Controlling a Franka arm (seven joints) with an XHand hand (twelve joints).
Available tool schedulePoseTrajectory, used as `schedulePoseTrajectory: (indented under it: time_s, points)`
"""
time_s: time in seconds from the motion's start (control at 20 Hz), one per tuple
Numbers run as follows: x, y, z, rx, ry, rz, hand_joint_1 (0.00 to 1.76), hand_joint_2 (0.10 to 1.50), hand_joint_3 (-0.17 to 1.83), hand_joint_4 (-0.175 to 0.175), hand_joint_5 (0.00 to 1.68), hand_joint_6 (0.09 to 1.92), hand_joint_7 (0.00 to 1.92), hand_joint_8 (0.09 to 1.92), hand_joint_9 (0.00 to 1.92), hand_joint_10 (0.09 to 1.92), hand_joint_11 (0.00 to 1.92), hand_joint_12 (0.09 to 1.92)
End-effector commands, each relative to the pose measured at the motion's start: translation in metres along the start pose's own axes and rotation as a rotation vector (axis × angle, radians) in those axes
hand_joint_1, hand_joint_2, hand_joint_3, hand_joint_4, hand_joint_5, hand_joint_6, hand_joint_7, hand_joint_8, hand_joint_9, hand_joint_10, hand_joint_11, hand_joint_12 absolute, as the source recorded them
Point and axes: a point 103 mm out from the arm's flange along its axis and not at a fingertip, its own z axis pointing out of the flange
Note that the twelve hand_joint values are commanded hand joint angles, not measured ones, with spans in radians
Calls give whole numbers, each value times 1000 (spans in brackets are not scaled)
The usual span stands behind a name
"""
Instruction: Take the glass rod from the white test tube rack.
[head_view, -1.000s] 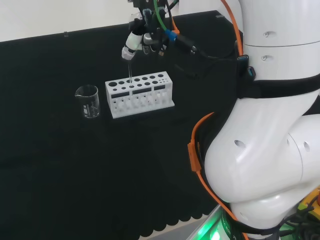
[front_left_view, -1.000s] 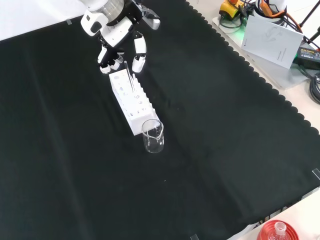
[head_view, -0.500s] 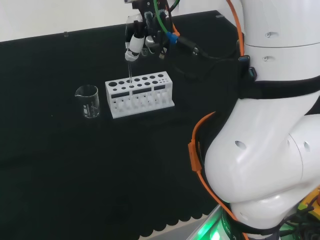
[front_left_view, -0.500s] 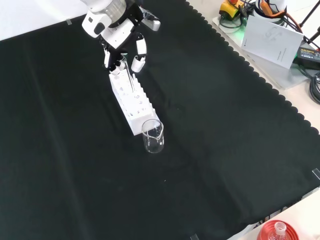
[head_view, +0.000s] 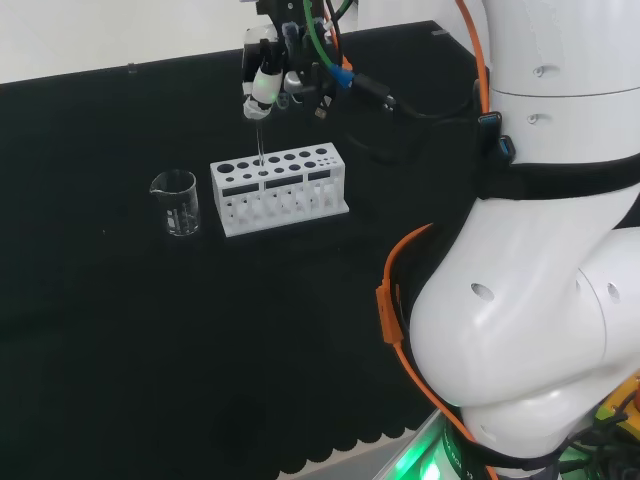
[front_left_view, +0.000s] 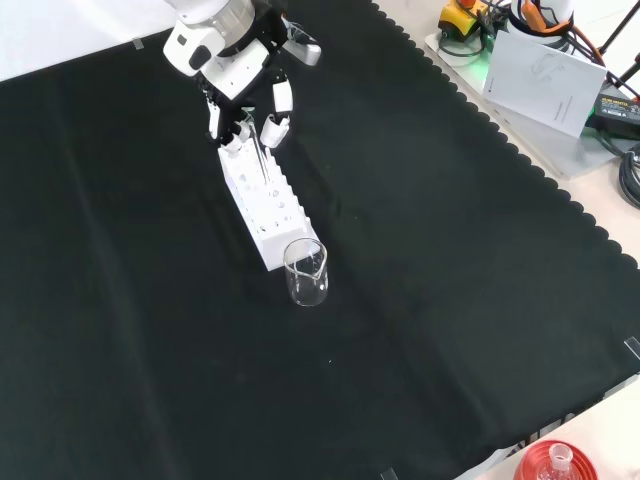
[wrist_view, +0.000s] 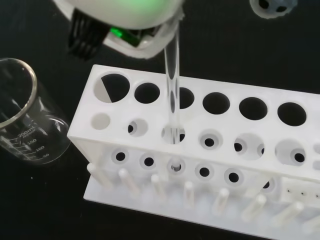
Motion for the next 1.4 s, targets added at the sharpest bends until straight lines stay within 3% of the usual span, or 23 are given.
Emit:
schedulePoseTrajectory:
  time_s: [0.05,0.1,0.2,0.3,0.4,0.45,0.6,0.75,0.85,1.1,1.4]
  points:
    - [6,3,2,-17,-33,24,1189,607,646,-175,852,856,1241,607,1576,149,1651,577]
    - [3,0,2,-27,-31,49,1215,608,647,-175,887,837,1282,568,1599,123,1655,553]
    - [4,0,2,-39,-29,82,1274,805,373,-175,968,841,1357,496,1633,87,1637,527]
    - [5,0,2,-58,-20,51,1296,924,173,-175,1008,815,1398,435,1657,87,1622,515]
    - [7,0,3,-81,-1,30,1303,960,105,-175,1027,791,1418,404,1672,87,1616,503]
    - [6,-1,3,-82,-18,59,1305,967,90,-175,1036,779,1425,393,1679,87,1610,494]
    - [7,0,5,-118,-21,64,1384,948,70,-175,1045,701,1370,426,1655,87,1588,471]
    - [9,-3,6,-217,-6,-10,1349,902,187,-175,1076,675,1390,472,1711,90,1613,449]
    - [11,-5,3,-242,-31,-54,1324,836,345,-175,1081,692,1379,575,1774,125,1647,454]
    - [11,-10,-6,-185,-78,-83,1317,812,409,-175,1091,662,1351,678,1823,155,1671,466]
    - [11,-19,-18,-183,-98,-80,1316,822,395,-175,1088,654,1336,709,1830,164,1670,472]
